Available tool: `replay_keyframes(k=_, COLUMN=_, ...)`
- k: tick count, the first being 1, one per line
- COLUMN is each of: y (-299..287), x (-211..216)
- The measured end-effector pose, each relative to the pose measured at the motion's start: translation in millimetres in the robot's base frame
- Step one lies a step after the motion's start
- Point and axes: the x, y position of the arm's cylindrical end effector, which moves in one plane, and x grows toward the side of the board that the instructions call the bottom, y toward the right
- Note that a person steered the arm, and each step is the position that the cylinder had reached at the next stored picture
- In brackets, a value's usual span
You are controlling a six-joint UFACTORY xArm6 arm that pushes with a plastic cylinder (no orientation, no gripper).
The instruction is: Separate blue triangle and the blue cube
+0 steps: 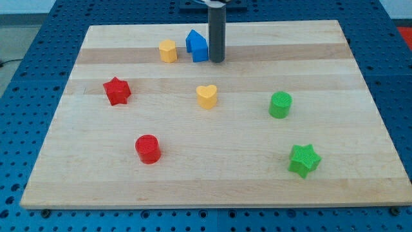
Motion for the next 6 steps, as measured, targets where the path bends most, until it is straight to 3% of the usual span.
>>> replay_keyframes(k=1, y=13.4, x=-29.1)
replay_keyframes(k=2, y=-20.5, x=-48.9)
replay_keyframes(k=4, y=-100.6, x=12.4)
replay_keyframes(k=6, y=-24.8, x=21.0)
